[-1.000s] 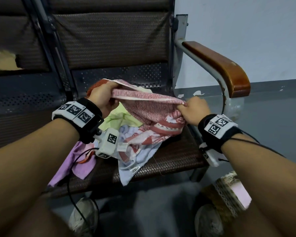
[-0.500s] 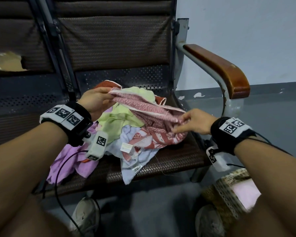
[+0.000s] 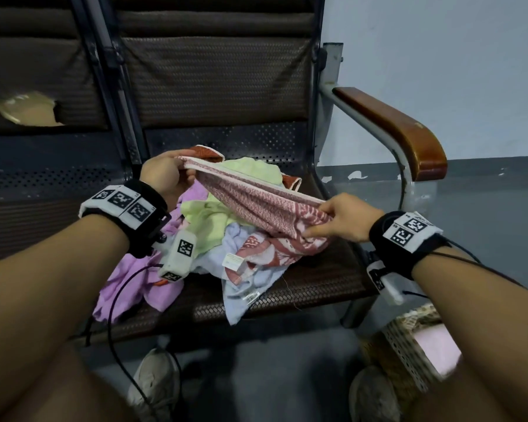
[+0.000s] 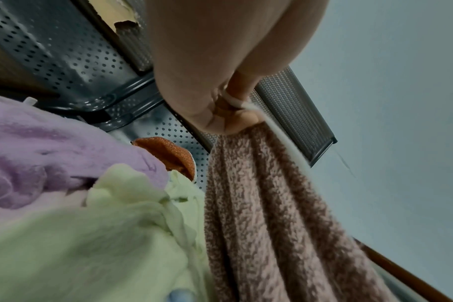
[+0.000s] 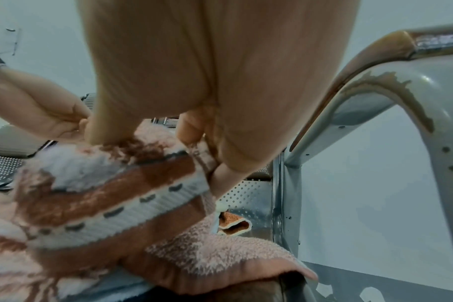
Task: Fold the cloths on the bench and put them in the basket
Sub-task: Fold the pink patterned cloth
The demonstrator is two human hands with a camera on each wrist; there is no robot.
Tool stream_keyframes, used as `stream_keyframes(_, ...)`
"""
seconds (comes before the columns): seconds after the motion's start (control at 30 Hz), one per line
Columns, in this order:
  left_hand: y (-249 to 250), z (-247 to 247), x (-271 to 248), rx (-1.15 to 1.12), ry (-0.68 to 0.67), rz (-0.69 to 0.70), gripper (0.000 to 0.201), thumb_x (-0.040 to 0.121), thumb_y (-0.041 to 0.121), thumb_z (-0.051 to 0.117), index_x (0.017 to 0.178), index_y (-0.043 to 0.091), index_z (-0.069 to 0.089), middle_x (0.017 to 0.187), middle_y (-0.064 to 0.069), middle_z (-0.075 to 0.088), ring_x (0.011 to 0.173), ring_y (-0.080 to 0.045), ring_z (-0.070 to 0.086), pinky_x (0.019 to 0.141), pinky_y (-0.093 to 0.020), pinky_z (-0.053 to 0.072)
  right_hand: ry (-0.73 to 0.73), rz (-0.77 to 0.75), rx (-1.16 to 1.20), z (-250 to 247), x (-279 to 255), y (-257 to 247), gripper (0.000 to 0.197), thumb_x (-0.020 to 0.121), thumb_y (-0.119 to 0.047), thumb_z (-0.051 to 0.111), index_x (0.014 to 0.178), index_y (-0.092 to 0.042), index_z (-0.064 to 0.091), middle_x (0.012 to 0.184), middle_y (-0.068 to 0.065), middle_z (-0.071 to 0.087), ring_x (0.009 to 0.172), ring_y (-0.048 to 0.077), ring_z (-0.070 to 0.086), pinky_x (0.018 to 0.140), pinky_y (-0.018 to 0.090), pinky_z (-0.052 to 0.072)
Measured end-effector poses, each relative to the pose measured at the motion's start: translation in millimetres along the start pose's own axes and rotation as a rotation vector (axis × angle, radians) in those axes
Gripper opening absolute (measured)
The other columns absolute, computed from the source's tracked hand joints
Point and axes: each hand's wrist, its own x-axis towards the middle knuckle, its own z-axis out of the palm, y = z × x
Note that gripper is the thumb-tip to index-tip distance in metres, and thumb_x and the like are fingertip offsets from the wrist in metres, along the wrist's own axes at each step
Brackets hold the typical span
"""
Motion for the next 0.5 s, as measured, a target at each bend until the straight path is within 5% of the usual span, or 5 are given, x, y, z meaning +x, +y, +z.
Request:
stream_keyframes(0.07,2,-2,-2,-0.015,-0.031,-0.026,0.03,0.095,-0.006,0.038,0.091,0.004,0.067,0.062,-0.003,0.055,0.046,-0.007,0.045,0.05,-0.016,0.039,0.151,0.007,0.019,-5,0,-2,0.048,0.074,-0.062,0.075,0.06,-0.017,0.068,0.046,-0.009,0.061,0.04,0.003,0.052,0.041,0.014,0.035)
stream_keyframes(0.2,8,-4,-10,0.039,-0.241,0.006,0.019,0.09,-0.005,0.062,0.077,0.008,0.069,0.06,0.001,0.056,0.048,-0.004,0.047,0.051,-0.013,0.04,0.471,0.063,0.008,-18,2,-7,0.09,0.067,-0.088,0.054,0.06,0.002,0.063,0.046,0.004,0.056,0.043,0.017,0.051,0.048,0.03,0.04)
stream_keyframes(0.3,6,-8,-14,0.215,-0.16,0.108,0.018,0.081,-0.009,0.073,0.091,0.005,0.068,0.073,-0.006,0.067,0.057,-0.01,0.059,0.056,-0.013,0.049,0.299,0.058,0.063,-28,-4,-7,0.078,0.061,-0.085,0.064,0.068,-0.008,0.071,0.06,0.003,0.069,0.057,0.02,0.066,0.056,0.036,0.053)
stream_keyframes(0.37,5,-11,-13,0.258,-0.082,0.182,0.018,0.082,-0.01,0.071,0.084,0.008,0.069,0.074,-0.007,0.067,0.061,-0.014,0.063,0.058,-0.016,0.053,0.172,-0.008,-0.013,-32,-10,-5,0.054,0.066,-0.069,0.077,0.059,-0.017,0.061,0.055,-0.004,0.064,0.055,0.013,0.062,0.05,0.03,0.046)
stream_keyframes(0.5,4,-15,-5,0.495,0.07,0.309,0.018,0.083,0.001,0.067,0.083,0.017,0.074,0.08,-0.008,0.072,0.072,-0.024,0.071,0.07,-0.031,0.061,0.224,-0.042,-0.07,-42,-16,-8,0.041,0.074,-0.038,0.087,0.059,-0.023,0.051,0.063,-0.01,0.059,0.062,0.009,0.057,0.055,0.026,0.038)
